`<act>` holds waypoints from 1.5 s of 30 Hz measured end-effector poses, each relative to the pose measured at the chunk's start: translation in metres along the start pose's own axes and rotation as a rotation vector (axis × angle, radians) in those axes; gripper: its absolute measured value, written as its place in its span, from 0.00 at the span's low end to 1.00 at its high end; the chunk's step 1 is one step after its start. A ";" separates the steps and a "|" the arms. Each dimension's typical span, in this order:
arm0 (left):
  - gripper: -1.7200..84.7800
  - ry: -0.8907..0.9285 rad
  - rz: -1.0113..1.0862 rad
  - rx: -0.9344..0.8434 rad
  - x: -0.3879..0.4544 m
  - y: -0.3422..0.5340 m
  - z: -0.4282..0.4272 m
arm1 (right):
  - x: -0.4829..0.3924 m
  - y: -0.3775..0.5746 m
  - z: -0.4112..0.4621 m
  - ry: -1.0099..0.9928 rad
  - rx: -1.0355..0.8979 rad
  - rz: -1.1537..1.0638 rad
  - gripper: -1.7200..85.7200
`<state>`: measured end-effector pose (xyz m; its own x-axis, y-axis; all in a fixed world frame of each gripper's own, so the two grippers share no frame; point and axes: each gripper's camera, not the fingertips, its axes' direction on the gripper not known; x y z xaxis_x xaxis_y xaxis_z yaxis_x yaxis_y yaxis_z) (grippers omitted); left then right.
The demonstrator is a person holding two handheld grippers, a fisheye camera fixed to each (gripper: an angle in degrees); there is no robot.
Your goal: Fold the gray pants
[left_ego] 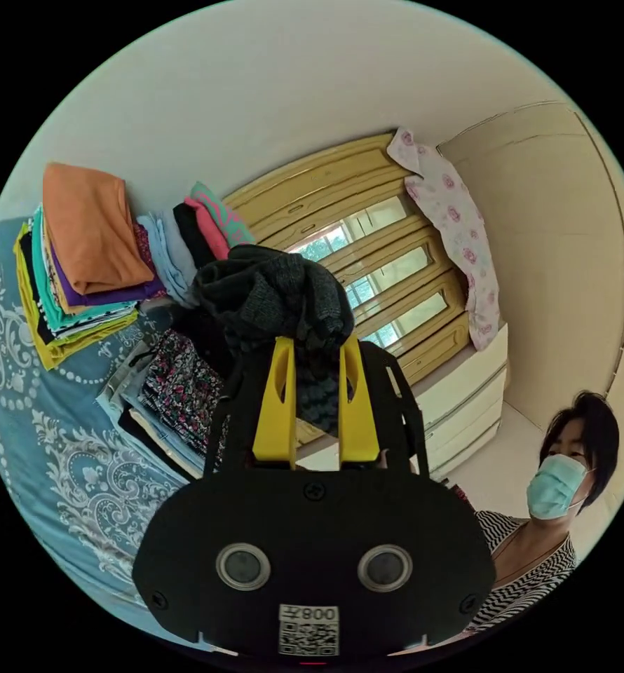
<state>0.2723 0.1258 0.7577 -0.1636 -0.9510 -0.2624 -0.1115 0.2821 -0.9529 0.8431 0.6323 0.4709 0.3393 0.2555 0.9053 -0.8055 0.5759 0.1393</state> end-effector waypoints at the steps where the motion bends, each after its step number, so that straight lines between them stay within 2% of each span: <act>1: 0.13 -0.029 -0.014 -0.071 -0.015 -0.013 0.037 | 0.017 0.006 -0.018 0.041 0.010 0.030 0.10; 3: 0.13 -0.101 -0.082 -0.188 -0.042 -0.025 0.086 | 0.047 0.022 -0.039 0.102 0.016 0.125 0.10; 5: 0.13 -0.269 -0.155 -0.369 -0.073 -0.030 0.139 | 0.093 0.049 -0.058 0.181 0.000 0.289 0.10; 6: 0.13 -0.289 -0.166 -0.388 -0.077 -0.030 0.148 | 0.104 0.057 -0.061 0.189 -0.011 0.337 0.10; 9: 0.14 -0.171 -0.199 -0.300 -0.086 -0.040 0.171 | 0.130 0.083 -0.075 0.077 -0.001 0.412 0.10; 13: 0.15 -0.194 -0.140 -0.337 -0.074 -0.065 0.206 | 0.134 0.080 -0.100 0.089 0.003 0.405 0.11; 18: 0.16 -0.311 -0.018 -0.288 -0.034 -0.086 0.243 | 0.133 0.078 -0.136 0.079 0.087 0.440 0.12; 20: 0.16 -0.403 0.028 -0.163 -0.011 -0.092 0.253 | 0.134 0.084 -0.150 0.056 0.133 0.485 0.12; 22: 0.15 -0.411 0.055 -0.103 0.004 -0.096 0.263 | 0.136 0.092 -0.162 0.019 0.183 0.535 0.12; 24: 0.14 -0.402 0.097 -0.089 0.020 -0.101 0.280 | 0.134 0.101 -0.177 -0.004 0.236 0.579 0.11; 26: 0.13 -0.445 0.183 -0.119 0.041 -0.108 0.310 | 0.122 0.103 -0.201 0.054 0.285 0.585 0.06; 30: 0.10 -0.541 0.329 -0.234 0.066 -0.117 0.366 | 0.083 0.070 -0.230 0.244 0.320 0.430 0.03; 33: 0.07 -0.740 0.402 -0.297 0.071 -0.120 0.409 | 0.048 0.005 -0.213 0.411 0.185 0.182 0.02; 35: 0.04 -0.859 0.437 -0.352 0.068 -0.120 0.435 | 0.033 -0.048 -0.174 0.557 0.026 -0.004 0.02; 38: 0.03 -0.860 0.437 -0.373 0.064 -0.123 0.454 | 0.030 -0.100 -0.118 0.694 -0.108 -0.126 0.02; 40: 0.02 -0.838 0.413 -0.365 0.062 -0.126 0.462 | 0.034 -0.125 -0.088 0.694 -0.168 -0.151 0.02; 45: 0.02 -0.887 0.457 -0.368 0.062 -0.131 0.488 | 0.059 -0.157 -0.018 0.884 -0.341 -0.170 0.02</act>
<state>0.7547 -0.0321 0.7922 0.4915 -0.4558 -0.7421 -0.5339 0.5155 -0.6702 0.9982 0.5711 0.4950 0.7940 0.5606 0.2349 -0.5749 0.8182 -0.0096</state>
